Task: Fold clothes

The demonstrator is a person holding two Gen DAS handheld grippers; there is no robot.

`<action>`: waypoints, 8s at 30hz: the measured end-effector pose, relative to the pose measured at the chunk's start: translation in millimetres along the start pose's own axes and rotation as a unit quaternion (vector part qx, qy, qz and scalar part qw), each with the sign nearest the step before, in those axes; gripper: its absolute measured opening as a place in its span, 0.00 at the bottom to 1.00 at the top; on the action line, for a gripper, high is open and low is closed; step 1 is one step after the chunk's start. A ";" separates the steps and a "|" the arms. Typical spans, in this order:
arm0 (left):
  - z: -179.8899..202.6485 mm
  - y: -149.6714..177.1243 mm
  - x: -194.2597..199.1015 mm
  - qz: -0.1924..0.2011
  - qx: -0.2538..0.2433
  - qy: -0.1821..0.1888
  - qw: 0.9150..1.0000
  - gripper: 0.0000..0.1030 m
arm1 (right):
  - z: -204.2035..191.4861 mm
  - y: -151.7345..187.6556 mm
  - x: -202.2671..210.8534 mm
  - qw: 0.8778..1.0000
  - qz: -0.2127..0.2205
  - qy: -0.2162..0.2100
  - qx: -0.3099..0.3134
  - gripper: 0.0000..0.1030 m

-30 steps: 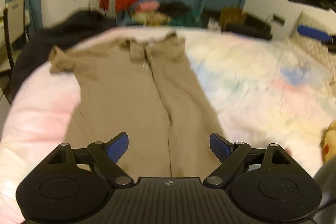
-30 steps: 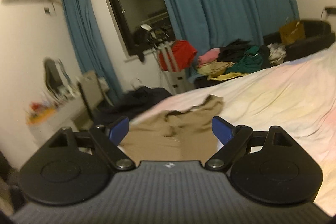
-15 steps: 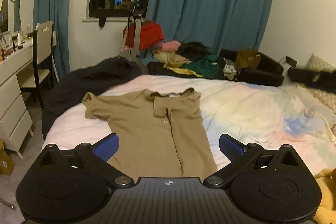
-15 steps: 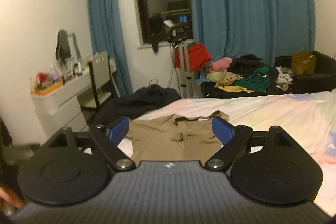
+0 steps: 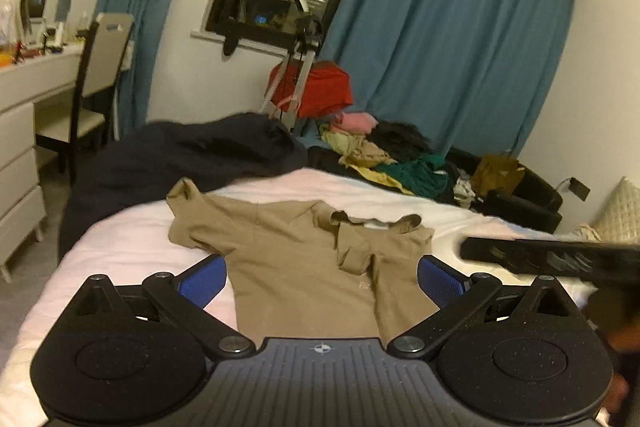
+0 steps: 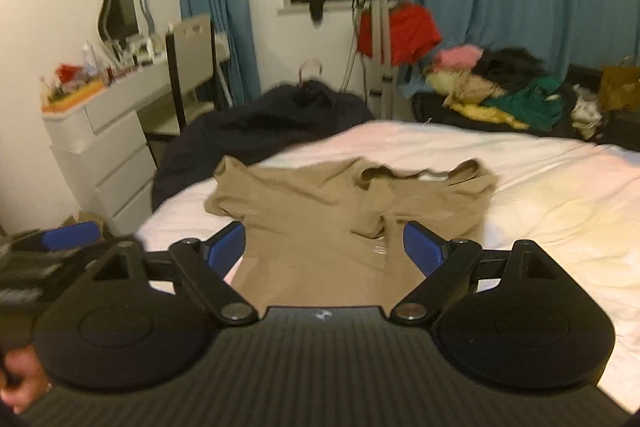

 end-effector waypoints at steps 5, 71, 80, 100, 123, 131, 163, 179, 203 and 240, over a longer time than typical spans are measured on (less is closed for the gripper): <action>-53.4 19.1 -47.7 0.002 0.025 -0.005 1.000 0.99 | -35.6 4.3 -117.2 0.998 -0.001 -0.036 0.046 0.85; 3.5 109.2 -71.1 -0.098 0.030 0.117 0.988 0.99 | 97.0 117.1 69.9 0.983 0.117 -0.018 -0.143 0.93; -83.3 139.3 -71.5 -0.186 0.239 0.050 0.952 0.97 | 131.2 159.7 73.8 0.969 0.082 -0.025 -0.232 0.93; -56.2 175.0 -59.9 -0.294 0.042 -0.060 0.953 0.03 | 141.7 186.9 51.1 0.959 0.031 -0.038 -0.280 0.93; 111.5 228.3 -40.0 -0.304 -0.173 0.144 0.926 0.57 | 123.6 240.0 15.2 0.932 -0.113 -0.085 -0.332 0.93; -4.8 167.2 -73.1 -0.246 0.153 0.133 0.948 0.78 | 128.2 267.4 3.0 0.894 -0.159 -0.106 -0.406 0.89; 19.4 236.2 -86.3 -0.394 0.138 0.164 0.894 0.53 | 65.1 300.4 4.3 0.910 -0.283 -0.119 -0.279 0.68; 29.4 188.5 -45.2 -0.278 0.133 0.205 0.929 0.05 | 68.9 263.2 62.1 0.948 -0.208 -0.094 -0.222 0.08; 43.1 149.6 67.4 -0.184 0.228 0.234 0.927 0.04 | 110.3 224.5 187.2 0.951 -0.084 -0.117 -0.275 0.08; 26.2 68.1 -295.9 -0.116 -0.019 0.000 0.993 0.06 | 205.4 148.7 -159.0 0.975 -0.056 0.063 -0.206 0.09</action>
Point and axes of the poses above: each gripper's, at about its wrist camera, not at the fingertips, and x roughly against the way its jaws point, z to its right, y to its underside, the point moved 10 cm from there along -x, roughly the way its jaws point, and after that the axes turned 4 degrees about -z, right-handed, at the moved point
